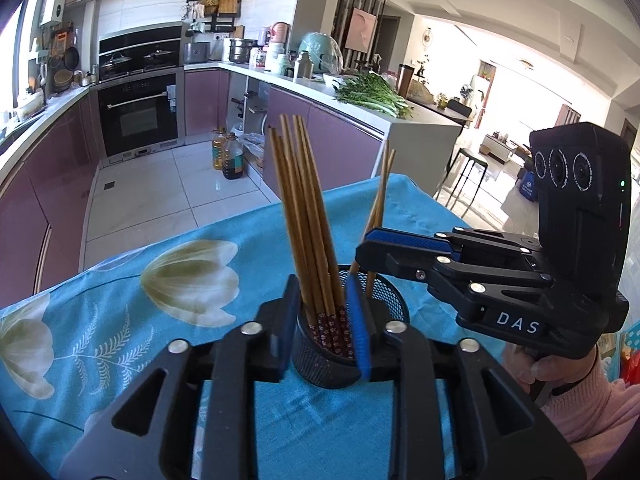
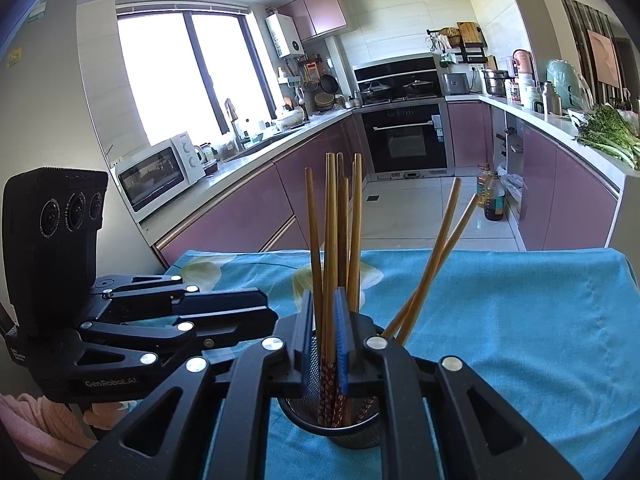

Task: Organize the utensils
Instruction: 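Withdraw both grippers from the mesh cup, fingers open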

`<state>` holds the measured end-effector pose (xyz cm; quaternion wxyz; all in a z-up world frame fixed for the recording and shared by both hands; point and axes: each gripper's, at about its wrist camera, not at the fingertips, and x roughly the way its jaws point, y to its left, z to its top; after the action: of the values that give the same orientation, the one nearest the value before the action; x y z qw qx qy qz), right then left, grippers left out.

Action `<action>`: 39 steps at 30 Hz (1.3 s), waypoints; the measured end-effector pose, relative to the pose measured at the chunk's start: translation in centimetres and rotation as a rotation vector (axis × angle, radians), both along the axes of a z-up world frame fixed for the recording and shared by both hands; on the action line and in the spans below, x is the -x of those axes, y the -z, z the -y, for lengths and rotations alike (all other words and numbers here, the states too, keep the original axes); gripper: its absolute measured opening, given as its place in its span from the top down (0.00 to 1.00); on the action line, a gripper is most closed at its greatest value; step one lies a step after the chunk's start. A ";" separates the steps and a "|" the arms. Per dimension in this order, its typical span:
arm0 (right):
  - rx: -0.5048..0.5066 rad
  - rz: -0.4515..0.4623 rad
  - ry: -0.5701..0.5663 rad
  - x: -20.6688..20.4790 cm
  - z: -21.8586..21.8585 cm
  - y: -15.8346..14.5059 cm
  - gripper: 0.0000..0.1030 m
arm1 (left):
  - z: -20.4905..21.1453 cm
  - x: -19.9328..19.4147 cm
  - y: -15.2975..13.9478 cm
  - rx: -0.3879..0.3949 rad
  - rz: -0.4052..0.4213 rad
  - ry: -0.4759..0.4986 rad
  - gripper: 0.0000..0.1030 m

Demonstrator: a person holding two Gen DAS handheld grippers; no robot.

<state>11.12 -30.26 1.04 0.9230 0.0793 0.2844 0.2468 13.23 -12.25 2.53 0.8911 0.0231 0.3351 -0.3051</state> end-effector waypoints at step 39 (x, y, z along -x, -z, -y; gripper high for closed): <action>0.137 0.330 0.198 7.6 -4.8 1.3 0.06 | -11.9 9.6 -0.6 0.024 0.430 -0.580 0.05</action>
<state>3.53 -25.43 -0.23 0.9800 0.0022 0.1364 0.1446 3.58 -0.33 3.13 0.9909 -0.0197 0.1291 -0.0317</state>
